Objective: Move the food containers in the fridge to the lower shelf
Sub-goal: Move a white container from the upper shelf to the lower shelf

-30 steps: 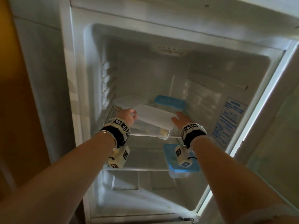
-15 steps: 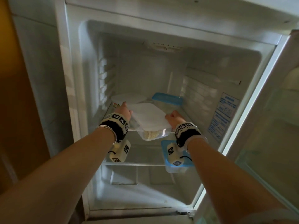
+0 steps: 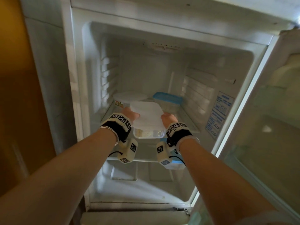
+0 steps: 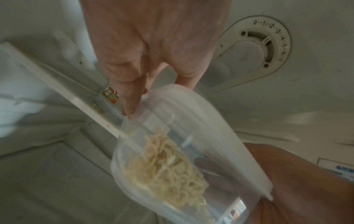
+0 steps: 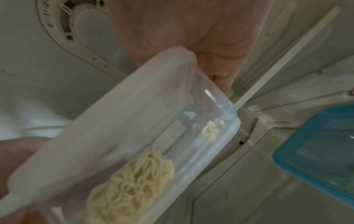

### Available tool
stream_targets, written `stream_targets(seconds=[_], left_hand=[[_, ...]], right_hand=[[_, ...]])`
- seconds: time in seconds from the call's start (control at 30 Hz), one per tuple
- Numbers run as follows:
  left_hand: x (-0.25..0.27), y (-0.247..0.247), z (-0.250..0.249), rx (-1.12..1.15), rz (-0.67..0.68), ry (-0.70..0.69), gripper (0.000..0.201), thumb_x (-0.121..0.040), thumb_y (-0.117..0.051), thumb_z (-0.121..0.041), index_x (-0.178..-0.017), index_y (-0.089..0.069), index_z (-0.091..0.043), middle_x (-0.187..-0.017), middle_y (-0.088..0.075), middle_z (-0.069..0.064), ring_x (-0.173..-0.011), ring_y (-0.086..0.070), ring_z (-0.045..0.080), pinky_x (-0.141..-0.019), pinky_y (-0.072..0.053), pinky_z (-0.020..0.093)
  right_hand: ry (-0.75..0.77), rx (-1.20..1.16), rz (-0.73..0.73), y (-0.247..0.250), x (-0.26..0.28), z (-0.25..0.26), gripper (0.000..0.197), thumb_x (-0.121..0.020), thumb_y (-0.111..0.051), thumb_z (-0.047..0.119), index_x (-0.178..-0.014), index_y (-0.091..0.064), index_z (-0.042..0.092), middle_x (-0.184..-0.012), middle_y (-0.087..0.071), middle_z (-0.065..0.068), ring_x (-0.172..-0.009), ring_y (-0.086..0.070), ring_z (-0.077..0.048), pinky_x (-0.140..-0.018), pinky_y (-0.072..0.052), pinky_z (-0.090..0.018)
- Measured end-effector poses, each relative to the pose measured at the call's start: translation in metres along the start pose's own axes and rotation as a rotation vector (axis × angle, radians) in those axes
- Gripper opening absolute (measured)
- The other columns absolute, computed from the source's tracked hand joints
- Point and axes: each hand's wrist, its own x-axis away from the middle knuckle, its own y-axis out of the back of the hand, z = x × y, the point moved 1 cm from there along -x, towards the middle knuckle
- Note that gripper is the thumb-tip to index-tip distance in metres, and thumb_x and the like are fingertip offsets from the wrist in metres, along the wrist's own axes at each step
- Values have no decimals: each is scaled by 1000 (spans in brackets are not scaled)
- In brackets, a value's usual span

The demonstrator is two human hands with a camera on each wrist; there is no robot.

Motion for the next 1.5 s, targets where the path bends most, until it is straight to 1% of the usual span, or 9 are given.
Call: stream_targets(seconds=[0.1, 0.27, 0.43, 0.57, 0.7, 0.93, 1.13, 1.27, 1.5], left_hand=[[6, 1, 5, 53, -4, 11, 44, -87, -60, -17, -128, -53, -2, -127, -61, 16, -114, -59, 32, -100, -49, 40], [20, 0, 9, 117, -13, 27, 53, -86, -60, -15, -135, -43, -8, -132, -57, 14, -118, -57, 33, -101, -47, 46], [39, 0, 16, 134, -10, 10, 57, -86, -62, -13, -138, -40, -5, -137, -53, 16, -123, -53, 34, -104, -44, 47], [53, 7, 23, 127, 32, -12, 58, -86, -62, -14, -139, -40, -9, -136, -54, 14, -123, -53, 35, -104, -44, 49], [70, 15, 32, 52, 68, -56, 53, -87, -61, -18, -137, -45, -9, -134, -56, 16, -121, -54, 36, -104, -44, 48], [106, 33, 59, -42, 12, -106, 59, -85, -63, -16, -139, -42, -5, -140, -51, 15, -126, -50, 33, -109, -40, 42], [124, 38, 87, -61, 60, -48, 56, -87, -62, -15, -138, -42, -4, -139, -51, 17, -125, -50, 35, -104, -43, 40], [122, 30, 102, -78, 57, -6, 54, -86, -63, -17, -135, -45, -3, -137, -53, 17, -124, -52, 34, -103, -42, 37], [86, 16, 122, -103, 48, 78, 54, -86, -63, -16, -135, -45, -4, -135, -55, 15, -121, -54, 33, -103, -45, 39]], right_hand=[[-10, -10, 5, -1, 1, -1, 42, -96, -34, 11, -136, -47, 5, -137, -51, -17, -125, -49, -31, -99, -41, -32], [20, -27, 2, -7, 9, -5, 43, -95, -33, 6, -137, -45, 7, -136, -52, -17, -125, -49, -31, -101, -40, -31], [43, -27, -28, -10, 23, -16, 43, -95, -35, 11, -137, -46, 10, -133, -54, -17, -120, -53, -30, -90, -41, -26], [64, 11, -29, -14, 45, -18, 45, -97, -33, 14, -140, -41, 7, -140, -48, -19, -124, -50, -33, -100, -40, -31], [56, 59, -50, -16, 68, -21, 42, -98, -33, 15, -137, -43, 3, -137, -49, -21, -122, -50, -33, -99, -40, -32], [66, 131, -42, -42, 112, -22, 45, -99, -31, 16, -143, -37, 9, -144, -44, -17, -129, -45, -33, -105, -35, -33], [14, 212, 14, -67, 136, -36, 46, -99, -30, 18, -144, -31, 8, -142, -44, -21, -128, -45, -35, -104, -36, -36], [-15, 215, 32, -79, 133, -44, 45, -100, -31, 16, -144, -31, 6, -144, -42, -20, -131, -42, -34, -105, -34, -33], [-43, 226, 98, -106, 88, -56, 43, -97, -35, 16, -138, -43, 8, -140, -49, -16, -126, -48, -33, -107, -38, -39]])
